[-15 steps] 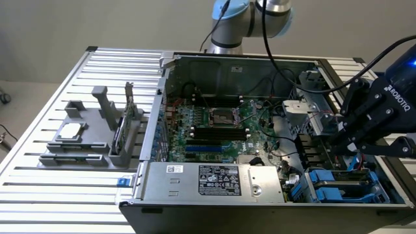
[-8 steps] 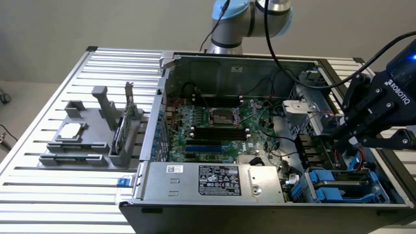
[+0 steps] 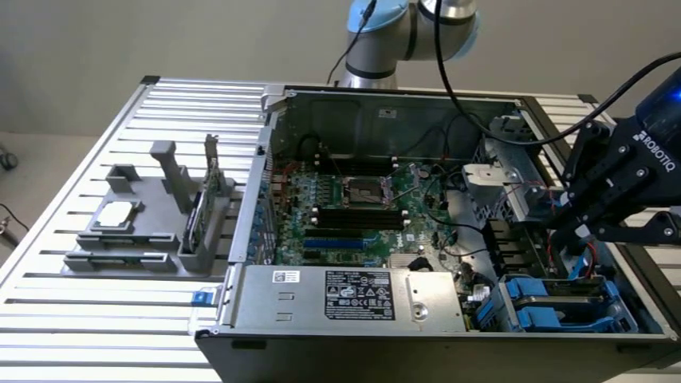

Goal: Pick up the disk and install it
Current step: 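Insert the second disk wire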

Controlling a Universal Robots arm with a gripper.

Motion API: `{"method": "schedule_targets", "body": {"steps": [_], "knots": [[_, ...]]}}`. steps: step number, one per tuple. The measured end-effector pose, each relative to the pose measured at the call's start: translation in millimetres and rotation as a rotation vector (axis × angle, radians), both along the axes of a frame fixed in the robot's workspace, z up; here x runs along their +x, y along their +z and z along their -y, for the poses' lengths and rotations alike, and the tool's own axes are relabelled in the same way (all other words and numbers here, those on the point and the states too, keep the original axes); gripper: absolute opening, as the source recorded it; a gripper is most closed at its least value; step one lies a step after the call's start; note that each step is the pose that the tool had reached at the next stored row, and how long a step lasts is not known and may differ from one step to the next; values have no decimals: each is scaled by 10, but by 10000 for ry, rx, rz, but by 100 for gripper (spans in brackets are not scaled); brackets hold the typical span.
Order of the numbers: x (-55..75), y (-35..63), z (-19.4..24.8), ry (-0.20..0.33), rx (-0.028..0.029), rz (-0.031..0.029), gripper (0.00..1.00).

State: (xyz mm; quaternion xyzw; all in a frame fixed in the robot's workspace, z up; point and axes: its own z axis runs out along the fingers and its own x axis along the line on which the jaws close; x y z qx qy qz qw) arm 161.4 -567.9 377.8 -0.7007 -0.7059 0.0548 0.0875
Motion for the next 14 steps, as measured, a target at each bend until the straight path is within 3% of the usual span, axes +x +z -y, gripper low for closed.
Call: {"method": "schedule_targets", "body": {"steps": [6,14], "knots": [[0,0,0,1,-97,268,25],[0,0,0,2,-298,537,25]]}}
